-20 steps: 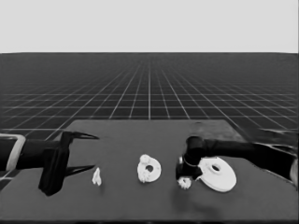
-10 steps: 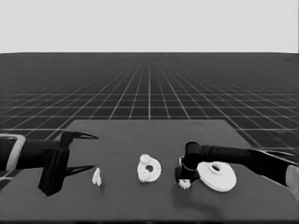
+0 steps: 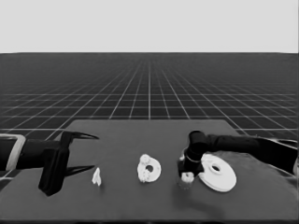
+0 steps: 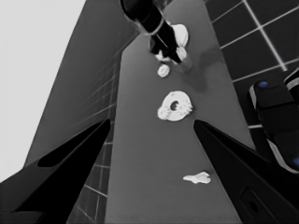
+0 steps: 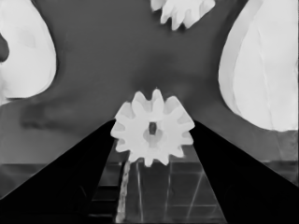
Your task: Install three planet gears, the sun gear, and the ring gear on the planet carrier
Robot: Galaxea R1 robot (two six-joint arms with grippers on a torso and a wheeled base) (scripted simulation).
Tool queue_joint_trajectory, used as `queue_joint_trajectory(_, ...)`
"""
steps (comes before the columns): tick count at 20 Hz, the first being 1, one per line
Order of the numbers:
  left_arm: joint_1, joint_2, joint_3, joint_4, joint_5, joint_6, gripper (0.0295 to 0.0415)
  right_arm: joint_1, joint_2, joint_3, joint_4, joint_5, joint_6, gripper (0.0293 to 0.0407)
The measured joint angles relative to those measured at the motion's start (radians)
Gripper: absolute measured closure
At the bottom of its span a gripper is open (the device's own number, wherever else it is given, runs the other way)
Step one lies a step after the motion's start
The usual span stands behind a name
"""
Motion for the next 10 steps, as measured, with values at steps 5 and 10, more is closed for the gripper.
queue_joint_trajectory(5,0.0,0.0,0.0,0.0,0.0,0.0,0.0326,0.086,-0.006,0.026,0.081,-0.013,0.017,0.0388)
queue_joint_trajectory(10,0.0,0.0,0.0,0.0,0.0,0.0,0.0326,0.115,0.263,-0.251,0.111,-0.018,0.017,0.0388)
